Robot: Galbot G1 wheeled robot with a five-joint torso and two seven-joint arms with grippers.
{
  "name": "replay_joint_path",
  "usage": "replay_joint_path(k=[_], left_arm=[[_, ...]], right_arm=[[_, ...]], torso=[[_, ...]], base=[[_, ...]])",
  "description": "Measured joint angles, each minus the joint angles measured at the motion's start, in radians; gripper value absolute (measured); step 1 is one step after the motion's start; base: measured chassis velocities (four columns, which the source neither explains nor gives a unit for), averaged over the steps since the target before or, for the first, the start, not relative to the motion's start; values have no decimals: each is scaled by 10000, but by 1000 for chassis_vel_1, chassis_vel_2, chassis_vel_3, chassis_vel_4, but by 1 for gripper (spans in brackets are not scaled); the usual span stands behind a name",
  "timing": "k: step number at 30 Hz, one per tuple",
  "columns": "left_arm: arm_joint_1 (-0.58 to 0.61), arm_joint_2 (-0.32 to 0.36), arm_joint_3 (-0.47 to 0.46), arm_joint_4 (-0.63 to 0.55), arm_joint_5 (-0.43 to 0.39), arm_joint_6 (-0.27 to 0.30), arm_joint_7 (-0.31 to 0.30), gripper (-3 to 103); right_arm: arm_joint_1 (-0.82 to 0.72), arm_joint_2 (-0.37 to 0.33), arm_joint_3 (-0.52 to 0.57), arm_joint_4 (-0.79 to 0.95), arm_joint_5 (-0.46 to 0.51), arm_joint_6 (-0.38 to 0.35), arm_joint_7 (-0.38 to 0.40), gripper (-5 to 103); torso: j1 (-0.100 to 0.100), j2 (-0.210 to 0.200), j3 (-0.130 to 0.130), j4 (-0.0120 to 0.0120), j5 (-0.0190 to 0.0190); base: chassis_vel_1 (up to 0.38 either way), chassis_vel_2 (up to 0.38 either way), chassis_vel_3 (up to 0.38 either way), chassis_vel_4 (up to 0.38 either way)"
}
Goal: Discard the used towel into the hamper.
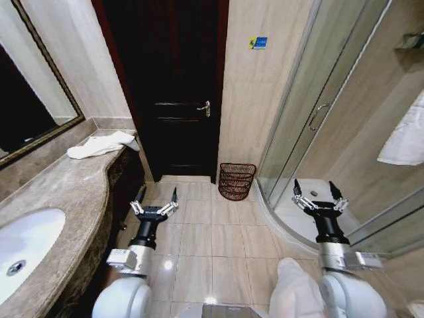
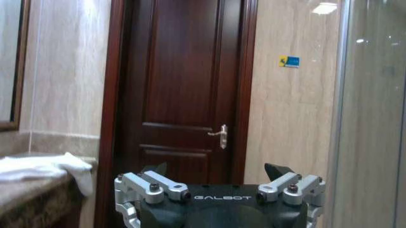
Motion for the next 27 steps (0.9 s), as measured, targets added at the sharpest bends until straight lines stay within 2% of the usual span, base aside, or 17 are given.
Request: replay_joint_path(k=[2,7,12,18,24,27], left_arm=[[-10,1,113,120,-111,-110,-82,100],[-74,1,79,206,308,-428,-142,100],[26,0,84,102,676,-435,-247,100],[-96,1,40,43,287,-395,-473,100],[-253,2,-35,247,70,-1022,-244,100],[-192,1,-2,177,118,-893,-33,100]], right_arm=[[-32,50,0,0,15,6,-75,100],[-13,95,-34,0,6,15,-222,100],[50,52,-21,-4,30,-9,-253,100],[131,18,-102,-14,36,-99,-265,100],[139,-19,-127,-18,36,-181,-337,100],[113,22,-132,-17,33,-183,-383,100]], torso=[[0,0,0,-1,0],[0,0,0,0,0],[0,0,0,0,1],[0,0,0,-1,0],[0,0,0,-1,0],[0,0,0,0,0]], base=[[0,0,0,0],[0,0,0,0],[0,0,0,0],[0,0,0,0],[0,0,0,0],[0,0,0,0]])
